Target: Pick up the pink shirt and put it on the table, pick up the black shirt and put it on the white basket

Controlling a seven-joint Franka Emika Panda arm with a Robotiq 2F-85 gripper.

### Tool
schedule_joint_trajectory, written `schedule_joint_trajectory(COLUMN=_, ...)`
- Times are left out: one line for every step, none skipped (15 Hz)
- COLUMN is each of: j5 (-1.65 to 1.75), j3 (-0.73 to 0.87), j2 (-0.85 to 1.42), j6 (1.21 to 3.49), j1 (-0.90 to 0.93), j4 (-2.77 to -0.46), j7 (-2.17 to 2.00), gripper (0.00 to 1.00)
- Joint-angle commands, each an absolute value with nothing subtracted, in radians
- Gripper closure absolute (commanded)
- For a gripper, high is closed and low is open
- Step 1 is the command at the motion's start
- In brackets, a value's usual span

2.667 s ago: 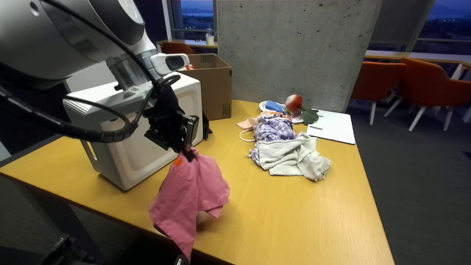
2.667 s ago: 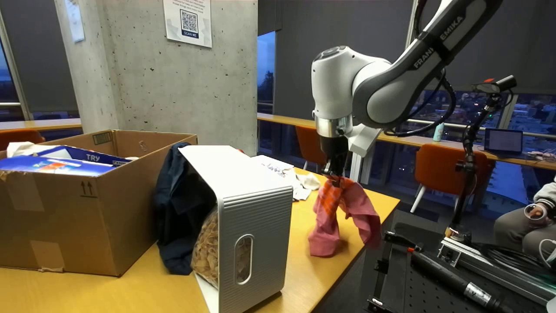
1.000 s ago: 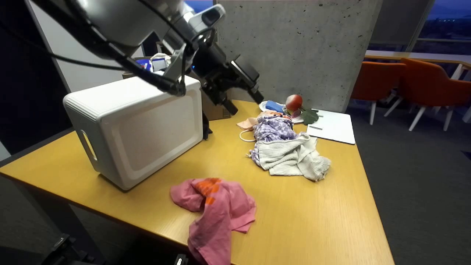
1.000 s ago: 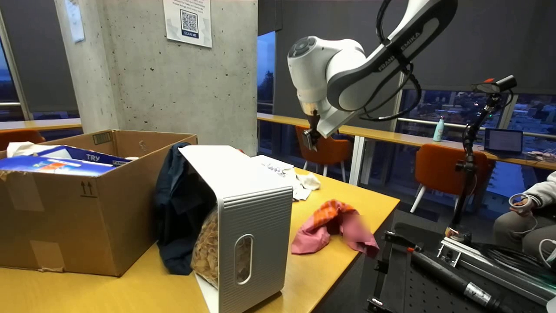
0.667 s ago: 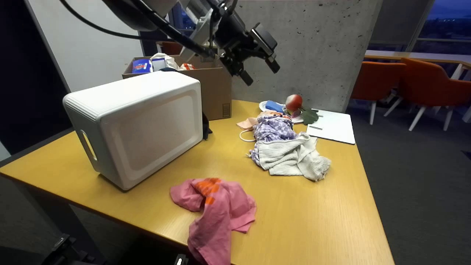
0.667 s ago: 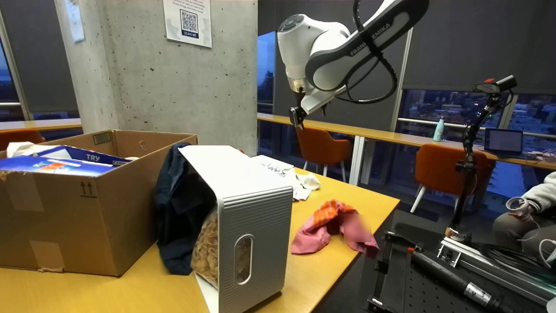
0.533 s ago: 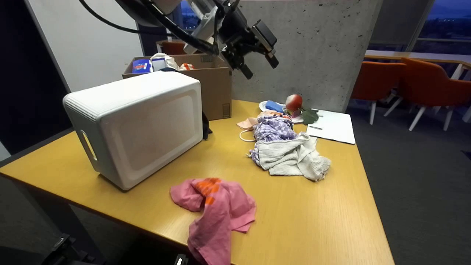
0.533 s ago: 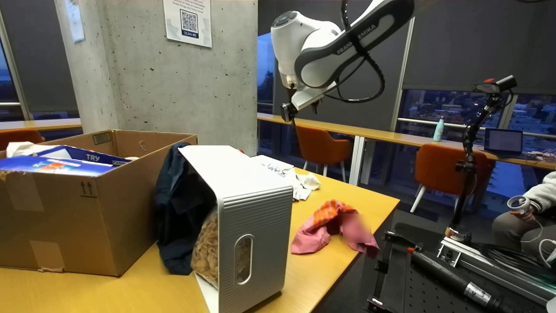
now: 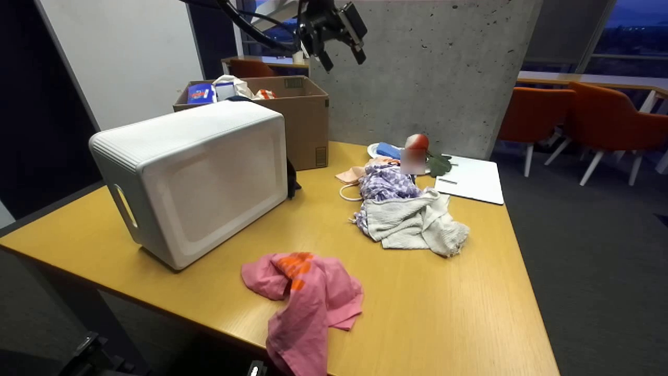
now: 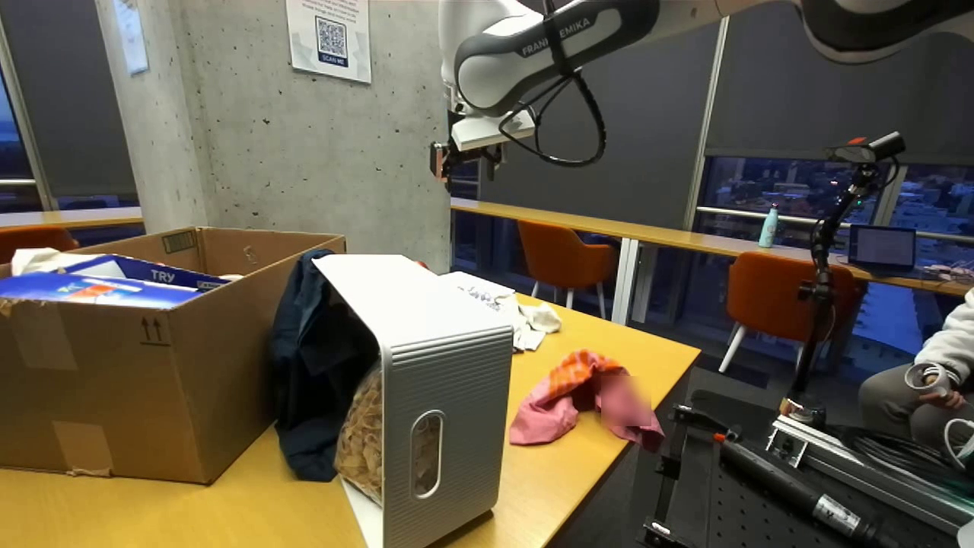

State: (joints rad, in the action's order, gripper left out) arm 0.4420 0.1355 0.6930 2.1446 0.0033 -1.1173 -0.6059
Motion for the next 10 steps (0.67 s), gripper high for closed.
schedule_joint_trajectory(j5=0.312, j3=0.124, j2=0.842, j6=2.114, j1=0.019, j4=-0.870, j7=-0.499, gripper=0.00)
schedule_joint_trajectory(j5=0.286, j3=0.121, j2=0.873, j6=2.106, j1=0.026, j4=-0.823, j7=-0.475, gripper=0.00)
schedule_joint_trajectory(j5=0.262, j3=0.118, j2=0.903, j6=2.101, j1=0.033, j4=-0.777, j7=-0.456, gripper=0.00)
schedule_joint_trajectory(j5=0.246, j3=0.118, j2=0.934, j6=2.098, j1=0.041, j4=-0.733, j7=-0.440, gripper=0.00)
schedule_joint_trajectory(j5=0.232, j3=0.118, j2=0.966, j6=2.097, j1=0.047, j4=-0.689, j7=-0.427, gripper=0.00)
schedule_joint_trajectory(j5=0.223, j3=0.121, j2=0.996, j6=2.096, j1=0.056, j4=-0.646, j7=-0.421, gripper=0.00)
schedule_joint_trajectory(j5=0.215, j3=0.121, j2=1.025, j6=2.095, j1=0.061, j4=-0.604, j7=-0.413, gripper=0.00)
schedule_joint_trajectory(j5=0.204, j3=0.118, j2=1.054, j6=2.095, j1=0.064, j4=-0.561, j7=-0.404, gripper=0.00)
schedule_joint_trajectory(j5=0.216, j3=0.094, j2=1.072, j6=2.096, j1=0.062, j4=-0.534, j7=-0.404, gripper=0.00)
schedule_joint_trajectory(j5=0.213, j3=0.087, j2=1.085, j6=2.103, j1=0.067, j4=-0.517, j7=-0.392, gripper=0.00)
